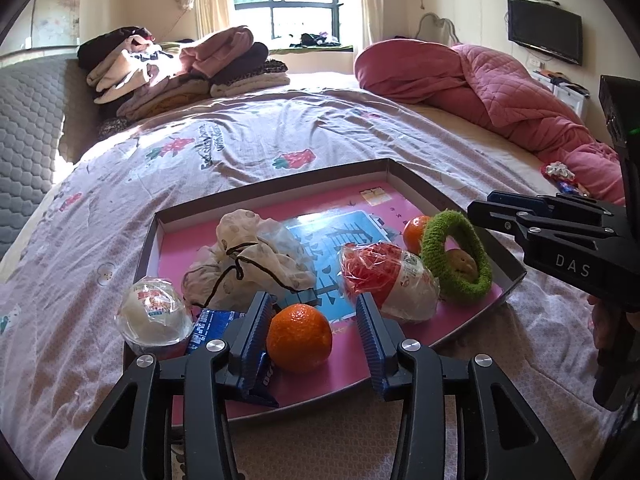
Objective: Organize objects
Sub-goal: 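Lower orange into tray and open left tool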
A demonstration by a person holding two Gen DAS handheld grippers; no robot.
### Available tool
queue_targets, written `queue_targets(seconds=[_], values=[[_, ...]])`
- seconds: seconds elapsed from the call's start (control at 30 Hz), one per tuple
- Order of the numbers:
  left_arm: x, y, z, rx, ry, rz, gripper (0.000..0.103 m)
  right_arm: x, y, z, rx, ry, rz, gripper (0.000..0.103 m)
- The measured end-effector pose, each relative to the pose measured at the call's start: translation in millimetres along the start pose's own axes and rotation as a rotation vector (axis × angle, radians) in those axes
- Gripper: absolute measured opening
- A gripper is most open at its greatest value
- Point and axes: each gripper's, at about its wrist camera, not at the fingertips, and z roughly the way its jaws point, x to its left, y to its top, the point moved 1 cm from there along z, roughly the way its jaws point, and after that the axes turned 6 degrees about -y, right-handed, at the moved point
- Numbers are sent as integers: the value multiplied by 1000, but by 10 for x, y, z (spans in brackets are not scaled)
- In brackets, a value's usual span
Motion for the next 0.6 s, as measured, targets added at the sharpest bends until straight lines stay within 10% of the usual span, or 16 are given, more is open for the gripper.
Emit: queue_targets(seconds=[0.6], values=[[-50,68,-203,-22,3,1,56,48,39,-112,-21,24,-5,36]])
